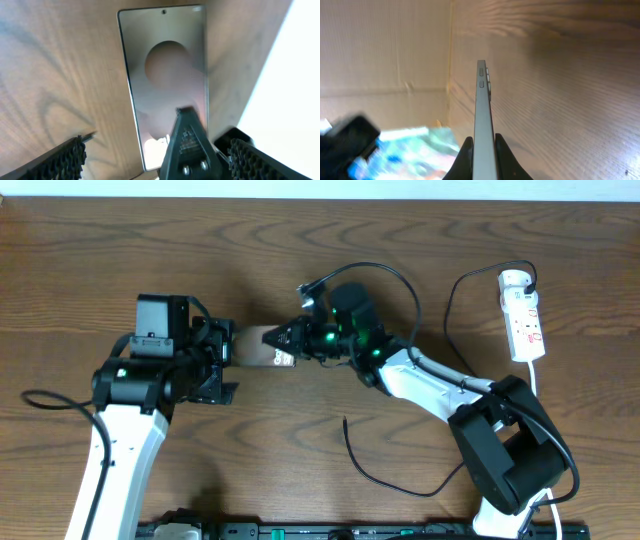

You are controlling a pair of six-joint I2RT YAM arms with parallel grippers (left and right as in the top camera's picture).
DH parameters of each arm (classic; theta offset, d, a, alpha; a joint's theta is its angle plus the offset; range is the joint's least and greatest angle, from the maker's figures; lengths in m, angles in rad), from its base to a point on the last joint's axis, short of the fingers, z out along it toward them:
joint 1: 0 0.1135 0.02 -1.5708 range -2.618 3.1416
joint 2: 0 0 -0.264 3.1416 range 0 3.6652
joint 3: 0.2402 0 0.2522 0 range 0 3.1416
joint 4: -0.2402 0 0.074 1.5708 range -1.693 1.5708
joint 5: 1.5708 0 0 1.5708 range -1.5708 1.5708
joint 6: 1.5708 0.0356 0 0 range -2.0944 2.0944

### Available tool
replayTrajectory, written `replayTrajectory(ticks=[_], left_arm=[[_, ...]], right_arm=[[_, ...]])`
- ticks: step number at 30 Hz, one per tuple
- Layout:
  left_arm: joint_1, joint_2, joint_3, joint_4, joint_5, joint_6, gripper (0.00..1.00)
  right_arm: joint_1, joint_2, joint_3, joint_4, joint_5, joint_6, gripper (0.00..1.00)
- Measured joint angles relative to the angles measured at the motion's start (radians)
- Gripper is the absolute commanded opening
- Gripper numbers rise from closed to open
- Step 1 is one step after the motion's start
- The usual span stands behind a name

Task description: Plug charger to phone and switch on socket

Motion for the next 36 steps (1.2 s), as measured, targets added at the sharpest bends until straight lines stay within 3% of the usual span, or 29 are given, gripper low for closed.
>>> replayTrajectory(ticks=[8,14,21,36], left_arm=[[0.0,-0.057,0.0,0.08,0.0,0.06,0.9],[0.002,-0.057,0.0,0.085,-0.011,0.079,0.9],[0.004,-0.057,0.0,0.103,-0.071,0.08,0.9],[0.004,-0.043,0.0,0.177,-0.152,0.088,0.9]], right_arm=[[-0.045,0.002,0.0,0.054,0.022,0.497,0.02],[-0.045,0.003,0.0,0.221,-0.006,0.803,0.01],[-0.045,0.004,0.0,0.409,-0.037,0.923,0.01],[-0.032,0.004,0.0,0.439,-0.095,0.957,0.01]])
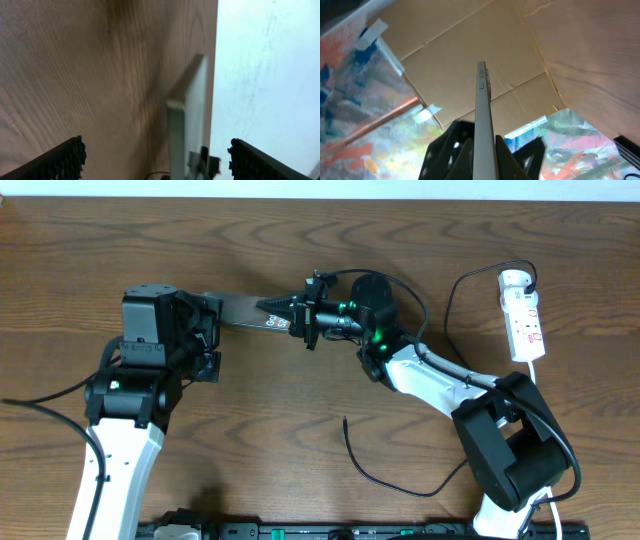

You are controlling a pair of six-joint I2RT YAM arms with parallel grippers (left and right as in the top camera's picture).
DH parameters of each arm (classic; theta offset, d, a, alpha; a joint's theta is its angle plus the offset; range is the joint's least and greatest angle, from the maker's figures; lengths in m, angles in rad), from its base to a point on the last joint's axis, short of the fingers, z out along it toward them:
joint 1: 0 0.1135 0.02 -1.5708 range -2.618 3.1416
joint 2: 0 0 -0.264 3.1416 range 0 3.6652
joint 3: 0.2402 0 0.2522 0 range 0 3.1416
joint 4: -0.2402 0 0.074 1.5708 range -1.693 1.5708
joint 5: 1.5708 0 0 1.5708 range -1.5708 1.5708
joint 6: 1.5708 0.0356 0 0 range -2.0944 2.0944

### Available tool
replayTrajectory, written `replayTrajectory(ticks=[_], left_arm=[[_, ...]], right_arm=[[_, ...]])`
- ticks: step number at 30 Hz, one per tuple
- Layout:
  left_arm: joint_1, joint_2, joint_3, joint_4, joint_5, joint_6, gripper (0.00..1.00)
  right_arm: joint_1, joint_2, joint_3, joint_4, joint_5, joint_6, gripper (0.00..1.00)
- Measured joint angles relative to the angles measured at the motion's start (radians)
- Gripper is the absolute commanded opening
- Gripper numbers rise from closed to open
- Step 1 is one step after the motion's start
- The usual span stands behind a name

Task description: Plug charger to phone and switch on socket

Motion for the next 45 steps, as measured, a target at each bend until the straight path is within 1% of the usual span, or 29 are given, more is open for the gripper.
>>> replayTrajectory(ticks=[4,11,14,22,31,32,37,38,41,45], left_arm=[[0.0,0.031,0.0,0.011,0.001,0.015,0.89],[0.0,0.051,0.0,0.056,0.02,0.066,0.89],[0.0,0.051,0.0,0.059,0.02,0.073,0.84],[0.0,0.051,0.0,0.103,0.02,0.085,0.84],[0.0,0.051,0.0,0.111,0.012,0.086,0.84],[0.0,0.051,0.0,0.111,0.012,0.086,0.82],[0.0,0.062,0.0,0.134,0.012,0.089,0.8],[0.0,0.07,0.0,0.145,0.013,0.089,0.79],[0.0,0.09,-0.002,0.195,0.02,0.094,0.73],[0.0,0.093,-0.019,0.267,0.044,0.119,0.73]], right_arm=[[0.008,0.0,0.0,0.042,-0.003,0.0,0.01],[0.01,0.0,0.0,0.047,-0.01,0.001,0.01],[0.01,0.0,0.0,0.048,-0.019,0.0,0.01],[0.01,0.0,0.0,0.063,-0.025,0.001,0.01],[0.01,0.0,0.0,0.063,0.007,0.001,0.01],[0.01,0.0,0.0,0.063,0.008,0.0,0.01],[0.01,0.0,0.0,0.109,0.009,0.001,0.01],[0.01,0.0,0.0,0.119,0.009,0.001,0.01],[0.01,0.0,0.0,0.122,0.008,0.001,0.01],[0.01,0.0,0.0,0.122,0.014,0.001,0.02]])
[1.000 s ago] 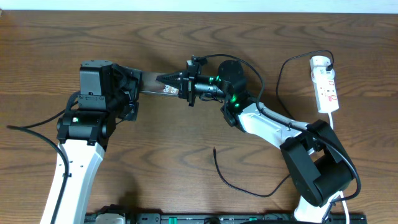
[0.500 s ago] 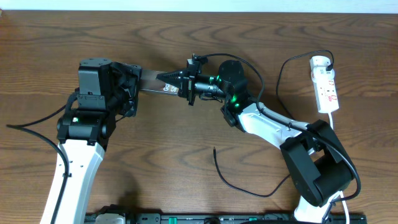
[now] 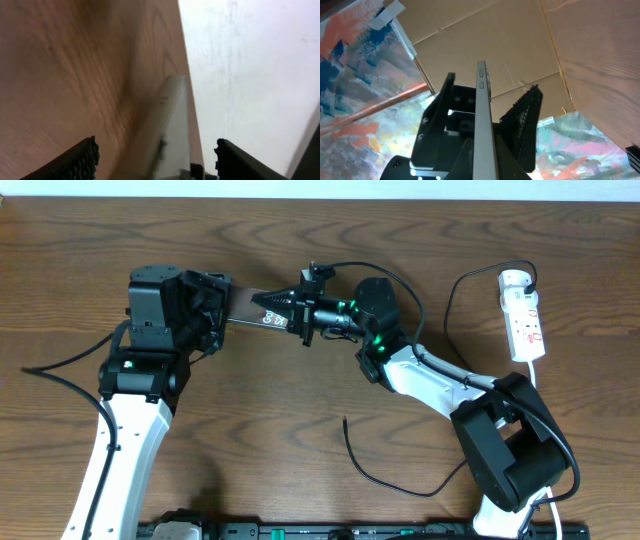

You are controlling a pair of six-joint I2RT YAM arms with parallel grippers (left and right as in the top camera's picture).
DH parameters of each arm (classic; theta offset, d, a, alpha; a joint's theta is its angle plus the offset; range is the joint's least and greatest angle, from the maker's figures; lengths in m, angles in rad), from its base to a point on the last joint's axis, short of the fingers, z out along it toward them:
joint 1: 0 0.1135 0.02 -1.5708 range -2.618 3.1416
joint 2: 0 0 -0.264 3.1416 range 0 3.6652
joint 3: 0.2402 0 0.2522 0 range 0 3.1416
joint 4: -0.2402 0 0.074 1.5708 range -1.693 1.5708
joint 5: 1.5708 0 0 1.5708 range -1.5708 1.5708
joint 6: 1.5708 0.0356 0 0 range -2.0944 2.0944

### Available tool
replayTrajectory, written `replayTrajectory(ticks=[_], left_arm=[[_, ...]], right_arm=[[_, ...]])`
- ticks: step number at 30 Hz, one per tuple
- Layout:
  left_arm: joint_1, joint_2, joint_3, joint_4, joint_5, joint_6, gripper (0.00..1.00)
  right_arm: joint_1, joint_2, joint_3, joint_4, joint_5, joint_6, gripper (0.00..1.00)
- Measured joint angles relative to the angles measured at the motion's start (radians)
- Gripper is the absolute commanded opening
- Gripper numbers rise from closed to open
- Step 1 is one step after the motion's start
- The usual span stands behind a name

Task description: Plug charger to phone and switch on socket

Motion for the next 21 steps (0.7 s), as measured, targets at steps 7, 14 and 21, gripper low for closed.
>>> replayTrajectory(ticks=[7,14,21], left_arm=[[0.0,0.0,0.0,0.022,0.026,0.046,0.73],[0.0,0.0,0.0,0.022,0.05,0.079,0.73],[0.0,0.0,-0.005,0.019,0.056,0.069,0.73]], right_arm=[[0.0,0.0,0.0,0.0,0.003,0.0,0.01],[-0.006,0.0,0.0,0.0,0.003,0.0,0.01],[-0.021,0.0,0.0,0.0,0.0,0.0,0.01]])
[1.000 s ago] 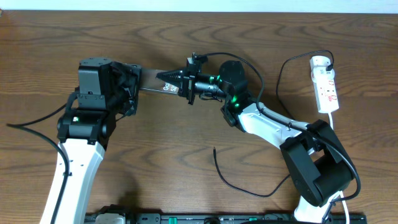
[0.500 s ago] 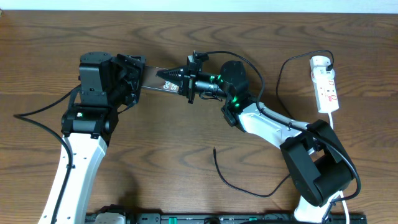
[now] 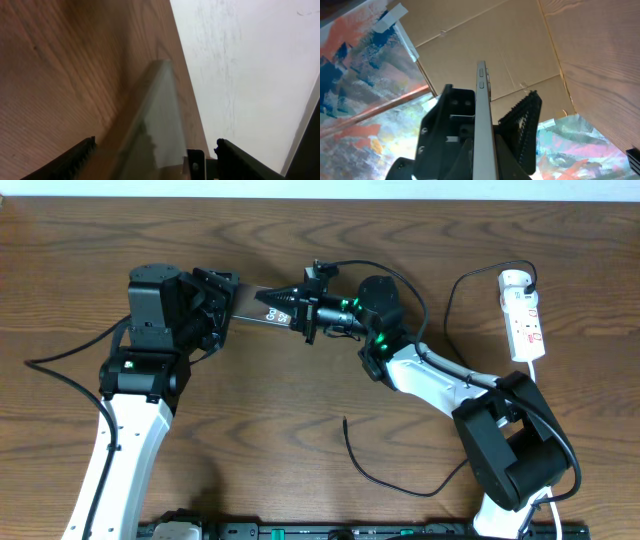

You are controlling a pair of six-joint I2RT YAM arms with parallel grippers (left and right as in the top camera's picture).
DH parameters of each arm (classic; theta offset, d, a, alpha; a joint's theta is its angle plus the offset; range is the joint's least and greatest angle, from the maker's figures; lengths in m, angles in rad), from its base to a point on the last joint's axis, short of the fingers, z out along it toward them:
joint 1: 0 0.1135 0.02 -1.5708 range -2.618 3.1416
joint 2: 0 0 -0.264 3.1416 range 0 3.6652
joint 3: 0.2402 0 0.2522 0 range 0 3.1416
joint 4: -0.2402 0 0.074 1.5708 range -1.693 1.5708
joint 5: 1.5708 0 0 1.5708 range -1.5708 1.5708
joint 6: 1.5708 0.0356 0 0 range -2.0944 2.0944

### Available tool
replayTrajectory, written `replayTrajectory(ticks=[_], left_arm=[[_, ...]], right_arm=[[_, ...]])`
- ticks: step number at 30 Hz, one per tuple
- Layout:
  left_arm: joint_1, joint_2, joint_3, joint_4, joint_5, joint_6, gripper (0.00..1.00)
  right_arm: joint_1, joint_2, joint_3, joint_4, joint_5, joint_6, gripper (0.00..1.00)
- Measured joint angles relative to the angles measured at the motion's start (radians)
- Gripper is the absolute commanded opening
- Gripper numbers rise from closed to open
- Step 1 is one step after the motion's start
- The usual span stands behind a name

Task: Plug charger to phone and switch on socket
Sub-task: 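Regrasp the phone's end with the left gripper, holding it horizontal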

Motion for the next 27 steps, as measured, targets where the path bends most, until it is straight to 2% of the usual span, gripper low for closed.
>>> replayTrajectory(ticks=[9,23,27], left_arm=[[0.0,0.0,-0.006,0.005,0.003,-0.063,0.73],[0.0,0.0,-0.007,0.08,0.026,-0.116,0.74],[0.0,0.0,-0.042,0.145,0.044,-0.13,0.74]], right_arm=[[-0.023,0.0,0.0,-0.027,-0.002,0.0,0.01],[-0.03,0.0,0.0,-0.046,0.011,0.0,0.01],[-0.032,0.0,0.0,-0.046,0.013,0.0,0.01]])
